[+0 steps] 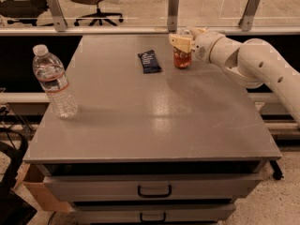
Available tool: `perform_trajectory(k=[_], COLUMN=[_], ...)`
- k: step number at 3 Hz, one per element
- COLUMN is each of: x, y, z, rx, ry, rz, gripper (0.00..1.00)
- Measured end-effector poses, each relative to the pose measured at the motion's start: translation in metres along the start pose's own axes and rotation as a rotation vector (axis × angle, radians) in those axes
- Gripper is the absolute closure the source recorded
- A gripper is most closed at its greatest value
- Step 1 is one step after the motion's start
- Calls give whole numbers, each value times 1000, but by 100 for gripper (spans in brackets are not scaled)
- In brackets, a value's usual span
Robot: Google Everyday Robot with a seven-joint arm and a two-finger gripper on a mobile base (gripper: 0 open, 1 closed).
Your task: Move coke can near water bottle
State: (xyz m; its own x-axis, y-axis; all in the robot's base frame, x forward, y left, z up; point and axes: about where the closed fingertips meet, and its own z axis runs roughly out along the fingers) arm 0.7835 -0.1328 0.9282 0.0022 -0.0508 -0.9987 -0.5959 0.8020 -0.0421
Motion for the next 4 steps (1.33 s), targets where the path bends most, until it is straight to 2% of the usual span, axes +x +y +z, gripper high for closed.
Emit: perform_trajectory(k=[1, 2, 3, 4], x=[0, 0, 0, -19], y=[2, 4, 4, 4], z=[2, 4, 4, -1], rx=[-4, -7, -8, -16], ry=[0, -1, -1, 2], rz=[0, 1, 1, -17], gripper=[87, 100, 100, 100])
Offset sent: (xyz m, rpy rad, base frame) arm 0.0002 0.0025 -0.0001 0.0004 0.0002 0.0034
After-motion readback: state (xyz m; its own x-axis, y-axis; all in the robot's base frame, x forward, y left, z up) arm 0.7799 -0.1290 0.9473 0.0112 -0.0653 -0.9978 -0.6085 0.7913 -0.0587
